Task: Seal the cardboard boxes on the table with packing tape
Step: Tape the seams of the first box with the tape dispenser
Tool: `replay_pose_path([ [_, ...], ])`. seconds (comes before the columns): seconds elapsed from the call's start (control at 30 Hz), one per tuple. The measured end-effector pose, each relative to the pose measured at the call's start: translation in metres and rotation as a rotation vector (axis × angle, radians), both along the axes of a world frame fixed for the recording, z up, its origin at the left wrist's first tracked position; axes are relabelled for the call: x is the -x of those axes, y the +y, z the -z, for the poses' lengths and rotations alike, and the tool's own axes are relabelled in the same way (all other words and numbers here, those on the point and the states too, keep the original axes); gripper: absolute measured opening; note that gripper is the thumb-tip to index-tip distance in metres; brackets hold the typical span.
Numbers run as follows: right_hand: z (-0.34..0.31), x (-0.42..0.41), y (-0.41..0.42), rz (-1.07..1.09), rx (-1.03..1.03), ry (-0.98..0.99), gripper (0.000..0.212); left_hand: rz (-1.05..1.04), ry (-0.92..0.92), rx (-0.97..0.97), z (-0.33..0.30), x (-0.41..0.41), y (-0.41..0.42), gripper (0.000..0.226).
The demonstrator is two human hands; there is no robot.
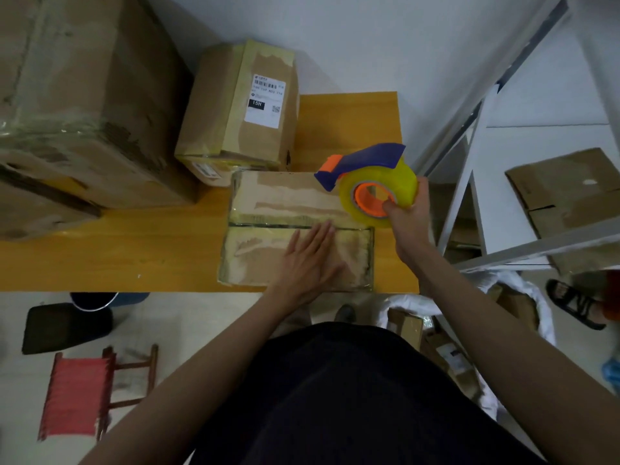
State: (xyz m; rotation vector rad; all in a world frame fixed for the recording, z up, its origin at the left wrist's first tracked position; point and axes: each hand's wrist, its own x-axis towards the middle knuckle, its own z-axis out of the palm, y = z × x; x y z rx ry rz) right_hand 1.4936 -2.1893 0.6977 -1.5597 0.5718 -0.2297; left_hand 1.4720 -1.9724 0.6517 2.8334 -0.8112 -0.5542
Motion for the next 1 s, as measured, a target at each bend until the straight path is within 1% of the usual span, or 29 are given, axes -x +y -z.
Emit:
replay_pose_path([
  [0.17,0.002,0.003,-0.002,-0.031,0.014,-0.002,0.052,-0.300,-0.045,-0.165,-0.006,-0.009,0.105,0.083],
  [0.23,0.003,0.003,-0.002,-0.033,0.018,-0.006,0.051,-0.346,-0.029,-0.219,-0.011,-0.012,0.123,0.082],
  [0.3,0.005,0.003,-0.002,-0.028,0.006,-0.004,0.050,-0.396,-0.002,-0.203,-0.012,-0.014,0.121,0.077],
  [0.37,0.005,0.003,-0.004,-0.012,-0.023,0.016,0.050,-0.539,0.049,-0.100,-0.013,-0.012,0.111,0.076],
  [0.47,0.004,0.000,-0.009,0.050,-0.088,0.070,0.051,-0.855,0.073,0.125,-0.016,0.003,0.108,0.082],
  [0.53,0.000,-0.007,-0.014,0.074,-0.125,0.099,0.045,-1.021,0.071,0.265,-0.016,0.017,0.109,0.085],
  [0.6,-0.009,-0.020,-0.015,0.059,-0.150,0.145,0.038,-1.137,0.089,0.359,-0.015,0.026,0.110,0.083],
  [0.67,-0.019,-0.037,-0.013,0.025,-0.150,0.179,0.042,-1.245,0.109,0.438,-0.013,0.032,0.107,0.078],
  [0.7,-0.024,-0.045,-0.012,0.010,-0.143,0.178,0.040,-1.303,0.130,0.476,-0.014,0.033,0.103,0.076],
  [0.73,-0.027,-0.054,-0.011,-0.010,-0.132,0.175,0.033,-1.358,0.159,0.512,-0.015,0.033,0.099,0.075],
  [0.8,-0.029,-0.067,-0.008,-0.078,-0.094,0.208,0.018,-1.444,0.222,0.561,-0.020,0.034,0.089,0.079],
  [0.9,-0.025,-0.073,-0.005,-0.200,-0.076,0.287,0.018,-1.475,0.243,0.603,-0.023,0.033,0.080,0.084],
  [1.0,-0.019,-0.067,-0.008,-0.277,-0.023,0.366,0.013,-1.429,0.214,0.586,-0.026,0.031,0.084,0.082],
])
